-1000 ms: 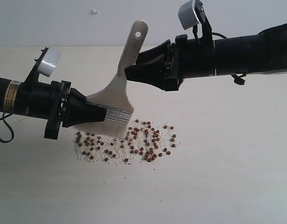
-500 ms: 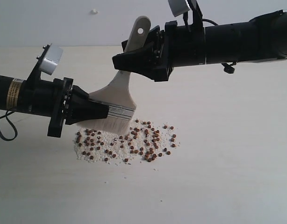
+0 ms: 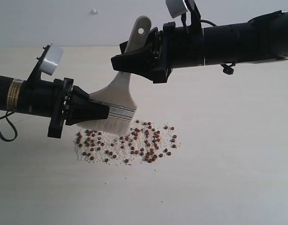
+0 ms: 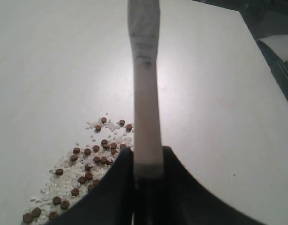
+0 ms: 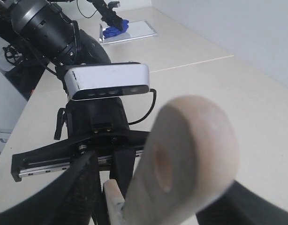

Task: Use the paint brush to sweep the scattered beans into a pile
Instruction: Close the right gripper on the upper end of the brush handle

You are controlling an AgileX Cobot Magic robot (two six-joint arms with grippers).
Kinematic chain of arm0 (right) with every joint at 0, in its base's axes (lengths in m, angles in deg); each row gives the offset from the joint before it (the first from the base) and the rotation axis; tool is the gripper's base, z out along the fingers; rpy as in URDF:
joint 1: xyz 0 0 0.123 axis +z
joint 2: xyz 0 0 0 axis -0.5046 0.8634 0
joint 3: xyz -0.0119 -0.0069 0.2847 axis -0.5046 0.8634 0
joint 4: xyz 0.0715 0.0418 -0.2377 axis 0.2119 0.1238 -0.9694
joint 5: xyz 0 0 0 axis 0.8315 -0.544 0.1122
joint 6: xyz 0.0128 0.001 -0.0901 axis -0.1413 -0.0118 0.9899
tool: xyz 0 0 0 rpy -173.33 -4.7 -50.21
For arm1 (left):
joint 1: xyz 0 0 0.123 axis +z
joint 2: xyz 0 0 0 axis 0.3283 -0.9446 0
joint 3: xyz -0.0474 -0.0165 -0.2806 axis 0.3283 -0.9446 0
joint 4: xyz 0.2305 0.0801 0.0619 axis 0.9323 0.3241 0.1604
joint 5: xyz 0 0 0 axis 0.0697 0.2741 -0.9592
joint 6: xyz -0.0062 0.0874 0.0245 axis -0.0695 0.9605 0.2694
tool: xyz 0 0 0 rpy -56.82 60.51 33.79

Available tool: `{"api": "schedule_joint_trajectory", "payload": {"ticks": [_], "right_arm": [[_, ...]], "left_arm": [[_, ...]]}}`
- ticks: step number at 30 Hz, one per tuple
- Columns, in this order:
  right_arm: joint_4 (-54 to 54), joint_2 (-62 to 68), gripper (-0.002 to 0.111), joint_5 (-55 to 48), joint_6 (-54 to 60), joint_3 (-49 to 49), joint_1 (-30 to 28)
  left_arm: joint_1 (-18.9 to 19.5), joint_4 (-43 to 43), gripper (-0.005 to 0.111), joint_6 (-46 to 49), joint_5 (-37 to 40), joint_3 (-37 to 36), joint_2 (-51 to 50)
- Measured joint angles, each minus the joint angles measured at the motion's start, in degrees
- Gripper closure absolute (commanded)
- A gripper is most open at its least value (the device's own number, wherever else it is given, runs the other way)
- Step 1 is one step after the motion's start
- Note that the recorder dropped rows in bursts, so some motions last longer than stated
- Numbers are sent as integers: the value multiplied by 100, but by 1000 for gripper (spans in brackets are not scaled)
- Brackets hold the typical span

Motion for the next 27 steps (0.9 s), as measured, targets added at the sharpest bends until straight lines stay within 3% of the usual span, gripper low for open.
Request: {"api": "schedule_joint_trajectory", "payload": {"ticks": [7,16,27], "right_arm": [[0,114,56,-283,0,0,-37],[-10,594,57,-714,0,0,-536],[-79,691,57,-760,-120,-328,-575]], "left_arm": [[0,0,107,46,0,0,0],[0,-53,107,106,32,0,0],[0,-211,107,106,43,13,0]]}}
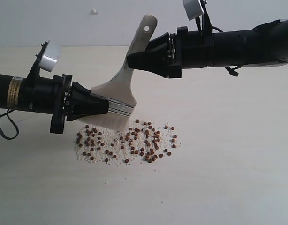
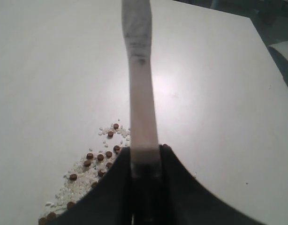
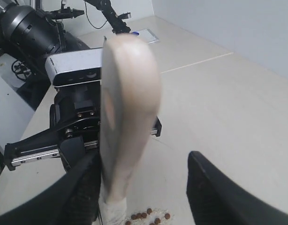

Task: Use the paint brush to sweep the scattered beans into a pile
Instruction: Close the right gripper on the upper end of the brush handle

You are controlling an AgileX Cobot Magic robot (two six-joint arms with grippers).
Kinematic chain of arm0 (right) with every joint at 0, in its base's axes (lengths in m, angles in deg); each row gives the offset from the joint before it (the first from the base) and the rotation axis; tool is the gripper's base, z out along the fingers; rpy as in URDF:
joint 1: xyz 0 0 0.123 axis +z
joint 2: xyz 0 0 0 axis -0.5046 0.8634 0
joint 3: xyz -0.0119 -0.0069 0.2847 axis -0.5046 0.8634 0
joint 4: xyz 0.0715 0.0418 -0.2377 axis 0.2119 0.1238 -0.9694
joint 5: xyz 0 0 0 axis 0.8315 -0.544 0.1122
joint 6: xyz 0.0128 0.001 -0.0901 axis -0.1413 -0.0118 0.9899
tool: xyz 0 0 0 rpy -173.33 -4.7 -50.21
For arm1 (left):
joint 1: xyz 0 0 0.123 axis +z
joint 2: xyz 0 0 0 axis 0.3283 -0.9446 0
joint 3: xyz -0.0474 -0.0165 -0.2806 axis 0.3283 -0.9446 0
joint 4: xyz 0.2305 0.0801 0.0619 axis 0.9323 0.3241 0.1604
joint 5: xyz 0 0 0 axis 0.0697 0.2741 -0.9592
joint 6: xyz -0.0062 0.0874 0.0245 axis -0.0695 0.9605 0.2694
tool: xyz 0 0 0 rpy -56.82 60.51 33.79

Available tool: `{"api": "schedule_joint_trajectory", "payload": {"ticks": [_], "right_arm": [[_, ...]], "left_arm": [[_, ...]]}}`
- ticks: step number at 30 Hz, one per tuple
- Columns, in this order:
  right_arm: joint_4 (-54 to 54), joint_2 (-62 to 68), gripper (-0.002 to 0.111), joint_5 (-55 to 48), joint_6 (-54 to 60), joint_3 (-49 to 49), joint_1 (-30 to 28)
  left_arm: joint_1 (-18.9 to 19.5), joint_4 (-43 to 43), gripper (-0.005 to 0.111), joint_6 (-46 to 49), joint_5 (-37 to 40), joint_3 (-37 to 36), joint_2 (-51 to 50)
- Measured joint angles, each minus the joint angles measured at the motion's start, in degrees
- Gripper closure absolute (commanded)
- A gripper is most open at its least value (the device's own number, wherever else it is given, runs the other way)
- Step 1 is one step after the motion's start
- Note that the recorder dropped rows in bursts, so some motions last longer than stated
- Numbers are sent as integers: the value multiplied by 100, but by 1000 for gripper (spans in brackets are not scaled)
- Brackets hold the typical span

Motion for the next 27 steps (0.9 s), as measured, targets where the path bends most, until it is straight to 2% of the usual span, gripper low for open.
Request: {"api": "schedule_joint_trajectory", "payload": {"ticks": [20,27], "right_arm": [[-23,0,56,0,-538,-193,131],[5,0,66,-10,-604,-271,131]], "left_arm": [[0,11,107,0,0,0,0],[0,11,107,0,0,0,0]]}}
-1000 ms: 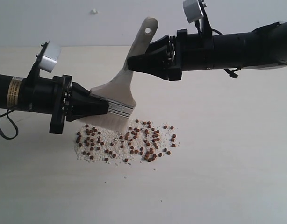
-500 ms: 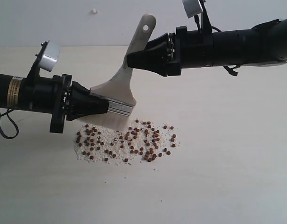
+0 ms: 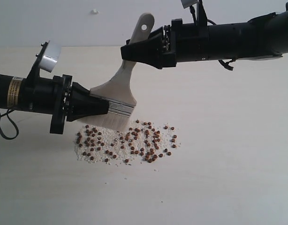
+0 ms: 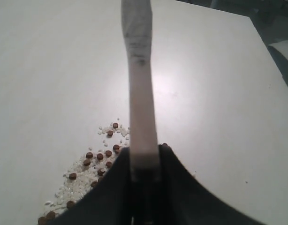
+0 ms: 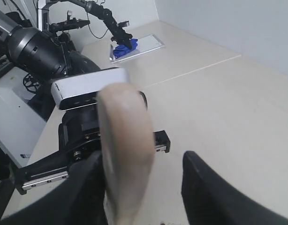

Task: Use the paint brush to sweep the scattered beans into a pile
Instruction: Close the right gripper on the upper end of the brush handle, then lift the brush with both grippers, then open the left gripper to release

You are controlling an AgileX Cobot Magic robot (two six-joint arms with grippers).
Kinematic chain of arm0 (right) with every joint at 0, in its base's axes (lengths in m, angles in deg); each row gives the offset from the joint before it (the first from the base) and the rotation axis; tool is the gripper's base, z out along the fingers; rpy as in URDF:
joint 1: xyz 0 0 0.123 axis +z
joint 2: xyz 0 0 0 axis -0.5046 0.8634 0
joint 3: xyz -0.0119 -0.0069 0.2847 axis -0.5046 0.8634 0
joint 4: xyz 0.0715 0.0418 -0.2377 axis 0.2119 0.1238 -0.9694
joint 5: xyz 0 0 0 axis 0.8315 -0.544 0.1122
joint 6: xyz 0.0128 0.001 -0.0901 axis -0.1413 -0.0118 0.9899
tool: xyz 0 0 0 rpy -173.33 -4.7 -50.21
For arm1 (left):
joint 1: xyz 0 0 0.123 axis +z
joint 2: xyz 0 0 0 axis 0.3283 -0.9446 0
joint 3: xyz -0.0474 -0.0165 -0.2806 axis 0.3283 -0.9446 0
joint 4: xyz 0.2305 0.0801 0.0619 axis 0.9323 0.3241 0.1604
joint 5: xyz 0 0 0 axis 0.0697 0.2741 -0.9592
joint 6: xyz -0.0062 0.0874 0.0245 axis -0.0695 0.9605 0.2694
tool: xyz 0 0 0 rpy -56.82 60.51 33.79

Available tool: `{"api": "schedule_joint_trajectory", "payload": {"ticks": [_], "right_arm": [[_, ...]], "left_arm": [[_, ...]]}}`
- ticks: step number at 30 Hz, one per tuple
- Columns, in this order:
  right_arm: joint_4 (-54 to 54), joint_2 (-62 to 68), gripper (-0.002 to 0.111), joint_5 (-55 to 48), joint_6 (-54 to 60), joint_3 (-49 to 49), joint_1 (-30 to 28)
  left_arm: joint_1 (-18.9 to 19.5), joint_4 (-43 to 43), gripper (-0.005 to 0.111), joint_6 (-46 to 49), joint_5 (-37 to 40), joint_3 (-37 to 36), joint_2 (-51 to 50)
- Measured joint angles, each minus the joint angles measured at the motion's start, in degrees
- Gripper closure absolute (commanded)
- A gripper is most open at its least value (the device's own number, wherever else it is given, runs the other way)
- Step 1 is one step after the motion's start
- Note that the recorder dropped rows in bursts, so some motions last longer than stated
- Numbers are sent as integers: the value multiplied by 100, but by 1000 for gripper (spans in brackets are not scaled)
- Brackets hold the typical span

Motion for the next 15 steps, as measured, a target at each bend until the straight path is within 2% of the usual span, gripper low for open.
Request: {"api": "schedule_joint_trajectory", "payload": {"ticks": [2,7,15], "right_arm": [[0,0,75,0,0,0,0],[-10,0,107,-114,20,0,0],[-58,0,108,-224,134,-26,37]], "left_arm": [[0,-11,107,0,0,0,0],[0,-88,107,-20,52,0,0],[0,-79,107,0,55,4,0]]}}
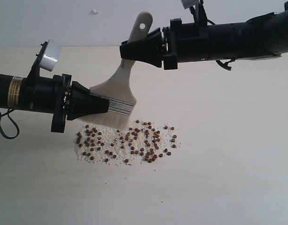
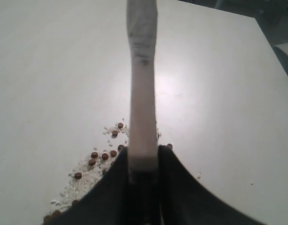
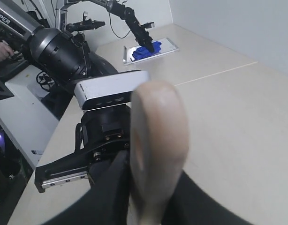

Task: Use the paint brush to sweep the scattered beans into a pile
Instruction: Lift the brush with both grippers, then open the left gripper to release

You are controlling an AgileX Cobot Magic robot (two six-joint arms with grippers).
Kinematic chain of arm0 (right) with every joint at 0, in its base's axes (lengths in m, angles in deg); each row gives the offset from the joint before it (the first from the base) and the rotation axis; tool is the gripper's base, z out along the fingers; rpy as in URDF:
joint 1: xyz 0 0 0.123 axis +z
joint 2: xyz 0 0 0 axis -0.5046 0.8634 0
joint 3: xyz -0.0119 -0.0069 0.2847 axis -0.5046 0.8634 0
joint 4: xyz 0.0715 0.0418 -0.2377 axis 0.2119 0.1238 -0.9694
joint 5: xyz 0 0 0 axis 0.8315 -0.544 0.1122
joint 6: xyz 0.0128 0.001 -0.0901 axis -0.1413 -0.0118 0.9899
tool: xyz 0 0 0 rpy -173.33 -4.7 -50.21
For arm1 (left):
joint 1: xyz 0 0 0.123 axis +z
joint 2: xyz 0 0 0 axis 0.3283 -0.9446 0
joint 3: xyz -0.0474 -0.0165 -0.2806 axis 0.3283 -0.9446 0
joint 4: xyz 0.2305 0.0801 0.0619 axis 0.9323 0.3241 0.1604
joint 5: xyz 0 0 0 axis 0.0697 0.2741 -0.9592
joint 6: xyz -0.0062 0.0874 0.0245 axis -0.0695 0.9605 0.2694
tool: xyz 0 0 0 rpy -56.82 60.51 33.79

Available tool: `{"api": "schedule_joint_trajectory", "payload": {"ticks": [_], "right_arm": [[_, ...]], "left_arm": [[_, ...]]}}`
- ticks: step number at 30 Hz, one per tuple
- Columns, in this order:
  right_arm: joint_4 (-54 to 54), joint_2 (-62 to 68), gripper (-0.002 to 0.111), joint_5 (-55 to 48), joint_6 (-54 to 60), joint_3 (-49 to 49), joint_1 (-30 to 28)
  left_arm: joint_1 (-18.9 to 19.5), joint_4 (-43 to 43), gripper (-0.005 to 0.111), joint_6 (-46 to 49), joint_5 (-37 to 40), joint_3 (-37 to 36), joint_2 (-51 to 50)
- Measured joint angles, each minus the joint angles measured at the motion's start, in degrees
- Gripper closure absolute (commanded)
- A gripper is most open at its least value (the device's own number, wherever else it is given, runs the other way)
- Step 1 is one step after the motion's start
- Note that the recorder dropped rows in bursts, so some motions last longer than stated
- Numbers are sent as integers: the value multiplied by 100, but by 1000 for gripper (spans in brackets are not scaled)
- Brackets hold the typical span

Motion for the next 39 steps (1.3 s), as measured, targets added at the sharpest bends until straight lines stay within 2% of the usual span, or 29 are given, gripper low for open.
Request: {"api": "schedule_joint_trajectory", "payload": {"ticks": [3,5,11,13,16,25,29,31,32,33,34,39], "right_arm": [[-22,0,108,0,-14,-32,0],[-22,0,108,0,-109,-32,0],[-21,-21,108,10,-254,-40,0],[8,-21,108,65,-263,-40,0],[32,-21,108,196,-303,-40,0],[54,-256,108,592,-660,-40,-10],[54,-515,108,826,-786,-40,11],[76,-726,108,982,-904,-40,23],[81,-778,108,1036,-975,-40,37],[90,-912,108,1181,-1158,-40,49],[90,-968,108,1251,-1248,-40,61],[20,-1653,108,2479,-1861,299,171]], "left_arm": [[0,-22,106,-43,0,0,0],[0,-22,101,-70,-13,0,0],[0,-34,56,-101,-48,0,0],[0,-46,48,-167,-60,0,0],[0,-114,45,-324,-75,0,22],[0,-244,45,-695,-69,0,218],[0,-272,45,-922,51,10,526],[0,-285,57,-1129,157,10,798],[0,-285,74,-1224,209,10,896],[0,-255,82,-1387,307,10,1075],[0,-232,104,-1446,364,10,1144],[26,-411,107,-1834,507,-400,1847]]}}
